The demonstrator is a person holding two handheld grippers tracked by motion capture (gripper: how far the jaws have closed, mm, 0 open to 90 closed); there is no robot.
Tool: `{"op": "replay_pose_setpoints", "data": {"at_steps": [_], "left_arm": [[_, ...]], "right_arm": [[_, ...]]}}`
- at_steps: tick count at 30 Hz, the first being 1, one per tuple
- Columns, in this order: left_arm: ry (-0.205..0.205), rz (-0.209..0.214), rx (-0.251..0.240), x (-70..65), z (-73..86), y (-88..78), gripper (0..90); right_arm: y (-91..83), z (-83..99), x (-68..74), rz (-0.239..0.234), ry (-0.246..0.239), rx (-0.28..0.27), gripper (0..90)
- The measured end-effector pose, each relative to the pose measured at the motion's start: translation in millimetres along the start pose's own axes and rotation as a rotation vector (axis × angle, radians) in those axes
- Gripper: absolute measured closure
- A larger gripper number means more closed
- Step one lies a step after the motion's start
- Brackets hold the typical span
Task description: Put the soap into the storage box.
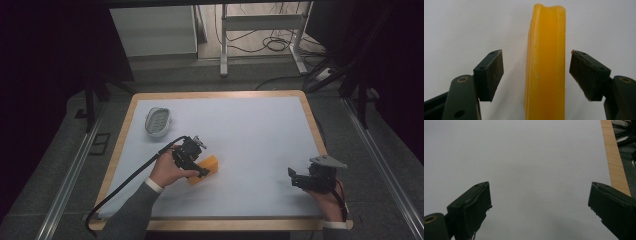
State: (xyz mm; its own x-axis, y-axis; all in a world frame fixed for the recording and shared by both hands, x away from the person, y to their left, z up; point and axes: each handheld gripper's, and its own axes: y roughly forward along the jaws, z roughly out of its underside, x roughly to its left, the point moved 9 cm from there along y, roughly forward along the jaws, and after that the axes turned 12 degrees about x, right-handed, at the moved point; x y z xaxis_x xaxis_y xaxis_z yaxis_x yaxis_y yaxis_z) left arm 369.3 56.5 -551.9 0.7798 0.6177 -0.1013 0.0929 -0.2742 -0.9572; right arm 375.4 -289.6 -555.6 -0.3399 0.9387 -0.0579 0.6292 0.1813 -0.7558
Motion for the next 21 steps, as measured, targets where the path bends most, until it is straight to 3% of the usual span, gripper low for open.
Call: {"op": "replay_pose_setpoints", "data": {"at_steps": [13,17,19,21], "left_arm": [[0.001,-0.006,0.054,0.8,-0.5,17.5,35.3],[0.005,-0.001,0.065,-1.0,0.2,20.8,41.7],[0.008,-0.012,0.068,-0.9,0.5,22.2,49.3],[0.017,0.011,0.069,-3.8,0.7,22.9,54.7]], "right_arm": [[2.6,1.3,0.6,-0.001,-0.003,0.008,4.6],[2.2,1.2,0.2,-0.001,-0.002,0.006,4.6],[2.8,1.5,-0.3,0.002,-0.001,0.006,4.6],[2.9,1.8,-0.7,0.003,-0.002,0.009,4.6]]}}
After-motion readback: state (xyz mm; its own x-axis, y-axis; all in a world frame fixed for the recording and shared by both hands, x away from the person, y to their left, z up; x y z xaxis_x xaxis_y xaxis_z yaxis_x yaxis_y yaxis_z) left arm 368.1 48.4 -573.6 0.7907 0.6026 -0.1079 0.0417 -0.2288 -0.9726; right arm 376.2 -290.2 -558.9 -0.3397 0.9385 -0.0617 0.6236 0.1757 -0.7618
